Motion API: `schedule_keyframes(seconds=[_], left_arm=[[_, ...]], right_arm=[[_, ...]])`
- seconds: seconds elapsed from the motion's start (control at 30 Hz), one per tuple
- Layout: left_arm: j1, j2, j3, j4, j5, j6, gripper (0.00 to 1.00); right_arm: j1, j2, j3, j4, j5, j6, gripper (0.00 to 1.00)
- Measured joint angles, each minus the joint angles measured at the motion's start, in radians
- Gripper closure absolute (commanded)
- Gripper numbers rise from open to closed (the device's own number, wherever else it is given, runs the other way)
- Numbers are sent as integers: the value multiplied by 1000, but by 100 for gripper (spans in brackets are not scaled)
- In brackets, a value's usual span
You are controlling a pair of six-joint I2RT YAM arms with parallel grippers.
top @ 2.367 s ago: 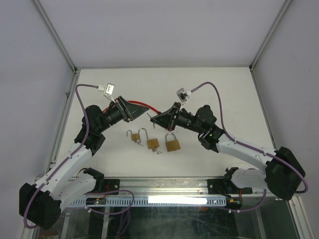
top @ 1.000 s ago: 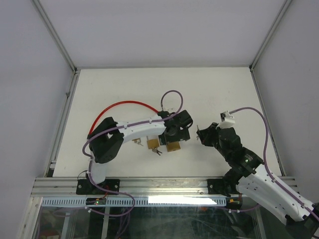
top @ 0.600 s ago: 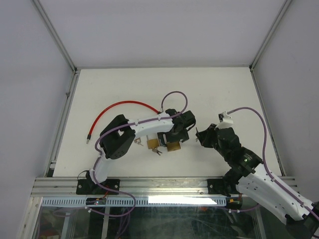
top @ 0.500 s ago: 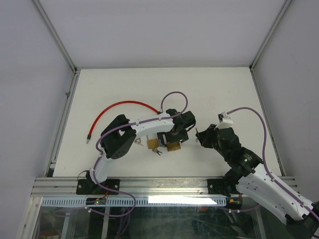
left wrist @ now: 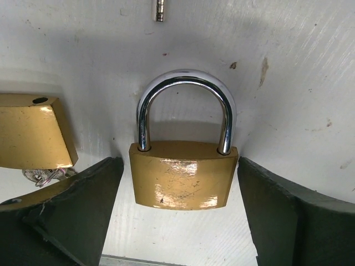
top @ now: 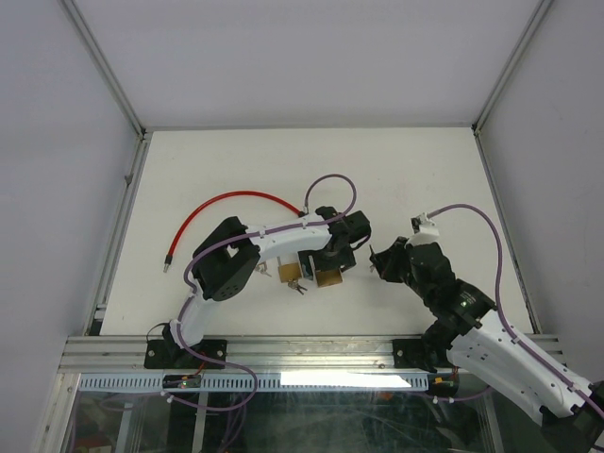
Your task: Unlock with the key
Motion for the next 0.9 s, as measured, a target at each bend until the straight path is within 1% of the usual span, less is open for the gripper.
schedule_keyframes(seconds=[0.13,0.23,0.4,0.53,0.73,0.9], left_arm=[[0,0,-2,11,17,6,22],[0,0,-9,27,32,10,30],[1,-4,-13,30,35,12,49],[1,-19,-29,39,31,3,57],[18,-60,-74,60,30,-23,60],[53,-154,-126,79,35,-43,61]], right_arm=[[0,1,-2,-1,-6,6,100],[0,1,-2,-2,-9,6,100],[0,13,-2,-2,-17,-3,100],[0,34,-2,-2,-38,-16,100],[0,58,0,-1,-97,-28,100],[0,75,6,10,-171,-26,100]])
